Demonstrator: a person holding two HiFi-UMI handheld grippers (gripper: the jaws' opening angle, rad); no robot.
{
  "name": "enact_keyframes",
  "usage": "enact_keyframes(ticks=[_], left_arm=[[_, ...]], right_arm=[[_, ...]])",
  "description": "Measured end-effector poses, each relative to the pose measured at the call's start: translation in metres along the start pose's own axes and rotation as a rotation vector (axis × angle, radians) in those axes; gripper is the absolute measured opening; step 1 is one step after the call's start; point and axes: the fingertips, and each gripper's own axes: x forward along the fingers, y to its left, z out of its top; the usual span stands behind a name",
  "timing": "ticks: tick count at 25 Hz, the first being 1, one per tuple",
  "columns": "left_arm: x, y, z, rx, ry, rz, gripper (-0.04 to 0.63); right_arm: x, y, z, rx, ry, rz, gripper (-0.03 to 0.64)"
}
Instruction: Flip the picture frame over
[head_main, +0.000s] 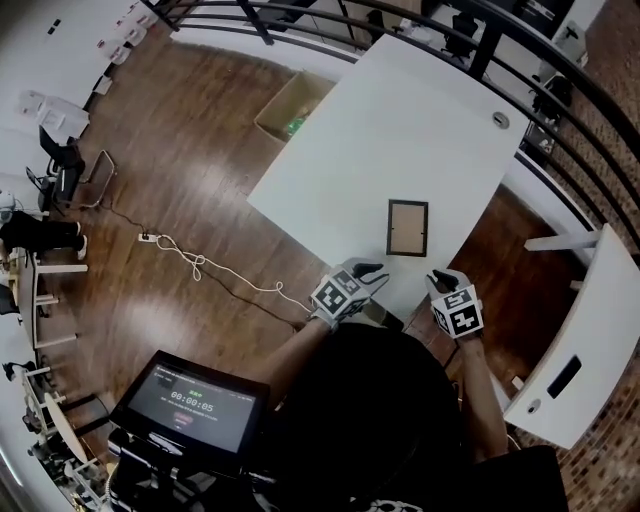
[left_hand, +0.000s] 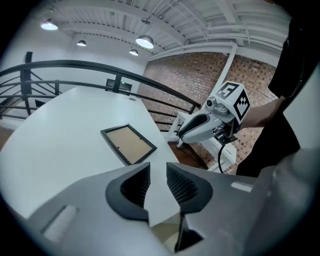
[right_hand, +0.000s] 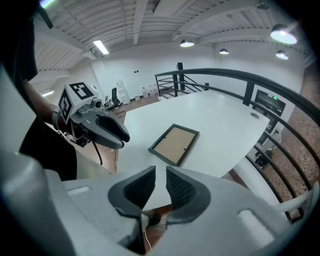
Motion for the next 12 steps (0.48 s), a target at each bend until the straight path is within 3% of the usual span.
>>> enact_keyframes(ticks=[7,12], left_arm=[[0.021,0.041,-0.007,-0.026,0.08,0.003,0.107],[0.036,0.057,-0.011,-0.029,0.157,-0.011,0.121]], right_arm=[[0.045,-0.018,-0.007,0.08,0.121,0.023,0.067],[0.064,-0.026,-0.007,0.056,0.184,0.016,0.098]])
